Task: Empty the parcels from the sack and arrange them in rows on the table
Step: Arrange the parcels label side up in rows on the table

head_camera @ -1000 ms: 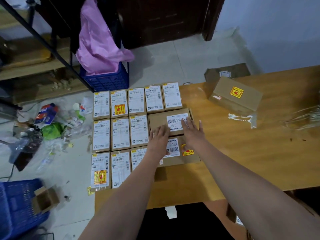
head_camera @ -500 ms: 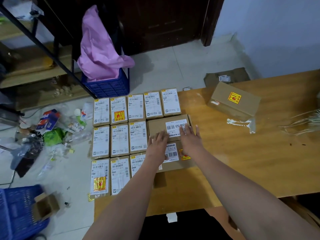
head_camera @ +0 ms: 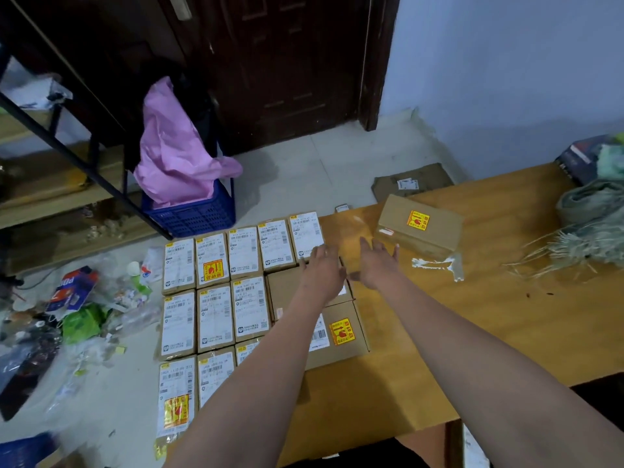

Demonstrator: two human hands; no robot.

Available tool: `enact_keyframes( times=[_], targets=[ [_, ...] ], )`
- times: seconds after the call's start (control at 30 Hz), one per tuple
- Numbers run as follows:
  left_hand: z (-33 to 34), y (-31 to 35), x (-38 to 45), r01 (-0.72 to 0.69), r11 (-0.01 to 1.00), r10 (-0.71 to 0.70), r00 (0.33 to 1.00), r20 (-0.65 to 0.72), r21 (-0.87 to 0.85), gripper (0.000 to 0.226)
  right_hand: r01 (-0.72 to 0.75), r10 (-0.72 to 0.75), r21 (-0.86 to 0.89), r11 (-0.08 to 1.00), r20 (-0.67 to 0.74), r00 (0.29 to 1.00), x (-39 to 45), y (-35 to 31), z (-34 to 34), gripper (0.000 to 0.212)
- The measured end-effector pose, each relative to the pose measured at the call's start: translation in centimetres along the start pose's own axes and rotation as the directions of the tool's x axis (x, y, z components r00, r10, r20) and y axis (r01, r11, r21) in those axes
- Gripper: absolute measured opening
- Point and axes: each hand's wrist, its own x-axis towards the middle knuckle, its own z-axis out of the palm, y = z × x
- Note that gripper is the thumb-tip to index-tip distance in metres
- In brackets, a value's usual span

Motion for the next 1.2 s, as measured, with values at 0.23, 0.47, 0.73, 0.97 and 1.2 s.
enact_keyframes(
  times=[0.23, 0.47, 0.73, 0.97, 1.2],
  targets=[
    [-0.5, 5.6, 4.5, -0.06, 0.998, 0.059, 0.998, 0.026, 0.015, 0.06, -0.097, 0.101, 0.051, 0.994, -0.071, 0.992, 1.6, 5.7, -4.0, 0.096],
    [0.5, 9.9, 8.8, -0.095, 0.995, 0.094, 0.993, 0.073, 0.018, 0.058, -0.215, 0.22, 0.127, 0.968, -0.028, 0.975, 4.1, 10.6, -6.1, 0.086],
    [1.2, 11.9, 12.1, 0.022, 0.995, -0.011, 0.994, 0.111, -0.101, 0.06, -0.26, 0.262, 0.066, 0.963, -0.024, 0.965, 7.1, 12.9, -7.4, 0.086],
    [3.0, 11.0, 14.4, 0.104, 0.97, -0.075, 0.988, 0.139, -0.219, 0.068, -0.264, 0.264, 0.019, 0.964, 0.026, 0.964, 9.1, 13.4, -6.6, 0.098],
    [2.7, 10.7, 13.7, 0.122, 0.951, -0.07, 0.98, 0.185, -0.284, 0.072, -0.272, 0.274, -0.029, 0.962, 0.075, 0.959, 9.5, 13.4, -5.4, 0.111]
  ],
)
